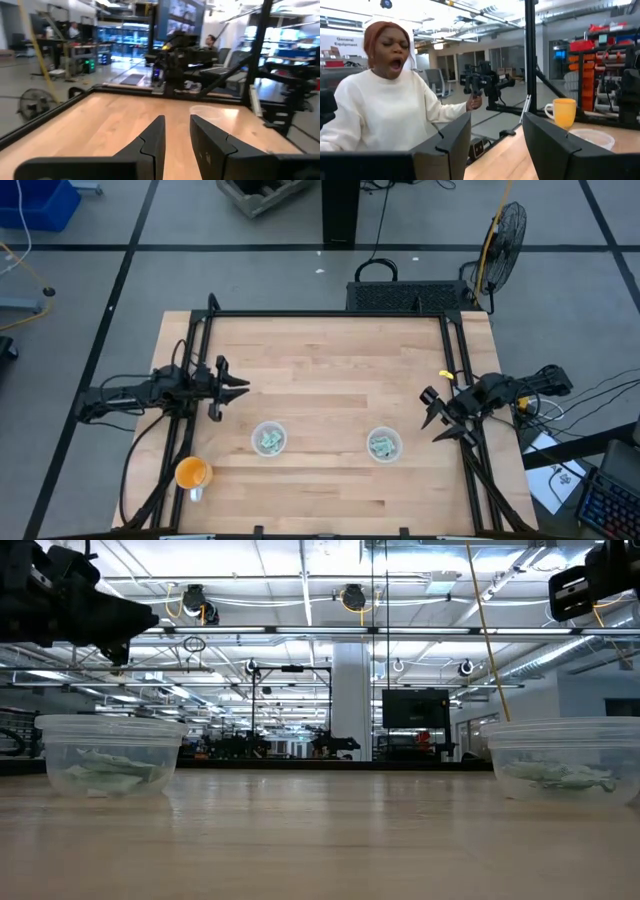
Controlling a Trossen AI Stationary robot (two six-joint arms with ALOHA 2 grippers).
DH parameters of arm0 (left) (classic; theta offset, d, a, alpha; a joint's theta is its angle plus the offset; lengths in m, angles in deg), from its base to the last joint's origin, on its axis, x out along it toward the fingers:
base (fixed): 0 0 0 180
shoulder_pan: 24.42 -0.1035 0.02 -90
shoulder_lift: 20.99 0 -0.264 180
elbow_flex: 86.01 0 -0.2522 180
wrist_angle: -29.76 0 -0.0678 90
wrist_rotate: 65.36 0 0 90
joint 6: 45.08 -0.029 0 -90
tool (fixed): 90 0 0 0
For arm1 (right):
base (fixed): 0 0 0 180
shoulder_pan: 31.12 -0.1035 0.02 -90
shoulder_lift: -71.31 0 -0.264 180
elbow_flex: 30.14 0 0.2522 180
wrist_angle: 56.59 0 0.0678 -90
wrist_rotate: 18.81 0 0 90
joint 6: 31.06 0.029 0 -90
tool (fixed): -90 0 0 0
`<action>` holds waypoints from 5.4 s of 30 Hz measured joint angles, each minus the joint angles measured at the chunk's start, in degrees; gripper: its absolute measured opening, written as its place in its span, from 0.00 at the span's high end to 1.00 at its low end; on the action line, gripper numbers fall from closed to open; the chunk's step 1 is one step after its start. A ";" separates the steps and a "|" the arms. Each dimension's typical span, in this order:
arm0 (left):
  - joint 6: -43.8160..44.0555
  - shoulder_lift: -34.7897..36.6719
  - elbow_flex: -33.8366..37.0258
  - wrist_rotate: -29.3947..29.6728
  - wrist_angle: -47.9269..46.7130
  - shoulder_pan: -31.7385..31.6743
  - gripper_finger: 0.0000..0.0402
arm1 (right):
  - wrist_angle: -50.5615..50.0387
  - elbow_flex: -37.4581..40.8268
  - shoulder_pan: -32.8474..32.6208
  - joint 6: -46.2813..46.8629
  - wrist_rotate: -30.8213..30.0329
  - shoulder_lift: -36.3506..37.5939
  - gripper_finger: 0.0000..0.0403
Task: Pick and place Stevia / Truvia into bins
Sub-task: Return to Home Position
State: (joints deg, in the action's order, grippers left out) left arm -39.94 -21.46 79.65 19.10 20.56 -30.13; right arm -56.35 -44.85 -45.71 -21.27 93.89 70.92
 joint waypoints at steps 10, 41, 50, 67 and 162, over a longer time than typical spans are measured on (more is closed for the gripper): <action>0.01 -0.01 0.00 5.94 -1.48 0.00 0.77 | -4.25 0.07 0.00 0.01 -0.04 -0.04 0.57; 0.14 0.00 -0.02 6.06 -1.40 0.00 0.77 | -7.02 0.11 0.00 0.01 -0.07 -0.04 0.57; 0.31 0.00 -0.02 6.08 -1.40 0.00 0.77 | -7.02 0.11 0.00 0.01 -0.09 -0.04 0.57; 0.27 0.00 -0.02 6.08 -1.37 0.00 0.77 | -7.02 0.11 0.00 0.01 -0.08 -0.04 0.57; 0.23 0.00 -0.02 6.08 -1.39 0.00 0.77 | -7.00 0.11 0.00 0.03 -0.09 -0.07 0.57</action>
State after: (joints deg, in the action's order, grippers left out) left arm -39.72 -21.46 79.62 25.18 19.17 -30.13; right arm -63.34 -44.74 -45.71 -21.24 93.80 70.86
